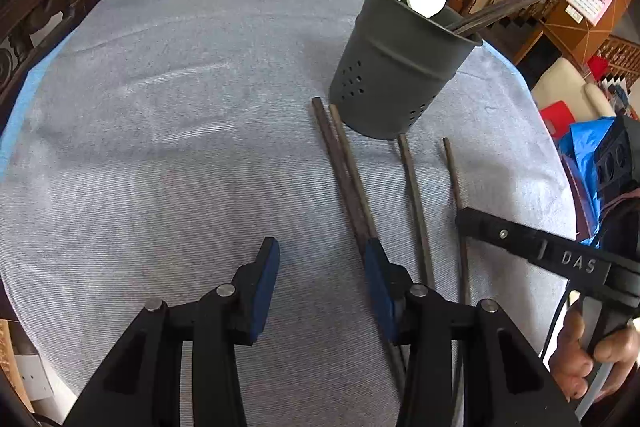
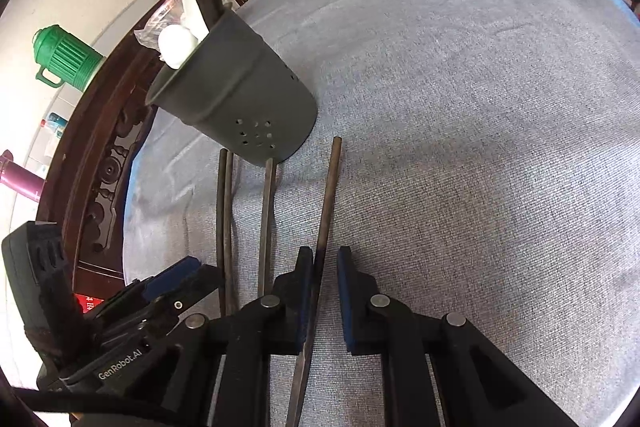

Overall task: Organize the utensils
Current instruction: 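Move both tools back toward the remaining chopsticks beside the cup, then close left tool on a dark chopstick while right tool grasps another chopstick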

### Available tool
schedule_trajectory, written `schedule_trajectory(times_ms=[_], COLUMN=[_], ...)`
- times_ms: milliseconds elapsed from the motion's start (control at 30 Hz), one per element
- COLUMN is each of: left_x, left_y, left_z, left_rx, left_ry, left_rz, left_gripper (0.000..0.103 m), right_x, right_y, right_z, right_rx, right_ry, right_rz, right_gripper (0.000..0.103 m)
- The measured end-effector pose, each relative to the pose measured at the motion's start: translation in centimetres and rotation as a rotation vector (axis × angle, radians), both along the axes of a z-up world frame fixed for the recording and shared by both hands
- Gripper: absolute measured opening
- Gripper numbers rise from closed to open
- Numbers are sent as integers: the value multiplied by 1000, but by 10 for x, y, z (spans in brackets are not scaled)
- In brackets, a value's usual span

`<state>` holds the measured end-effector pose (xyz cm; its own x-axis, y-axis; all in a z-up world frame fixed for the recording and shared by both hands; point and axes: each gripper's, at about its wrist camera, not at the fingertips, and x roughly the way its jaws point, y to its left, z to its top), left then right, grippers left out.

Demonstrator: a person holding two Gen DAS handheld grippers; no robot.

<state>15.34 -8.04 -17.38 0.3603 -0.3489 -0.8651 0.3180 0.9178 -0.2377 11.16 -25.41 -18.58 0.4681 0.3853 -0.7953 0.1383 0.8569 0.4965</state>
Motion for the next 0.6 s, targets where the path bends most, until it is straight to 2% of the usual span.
schedule_trajectory(times_ms=[133, 267, 600], left_x=[1, 4, 7], left_y=[-1, -8, -28], left_z=[-1, -1, -3], left_rx=[5, -29, 23], left_ry=[3, 23, 0], left_rz=[10, 11, 8], left_gripper=[45, 45, 45], right_x=[0, -1, 2], right_y=[1, 2, 4], right_z=[0, 0, 0], right_rx=[4, -3, -9], right_ry=[0, -2, 2], right_rz=[-3, -2, 1], right_gripper=[13, 13, 13])
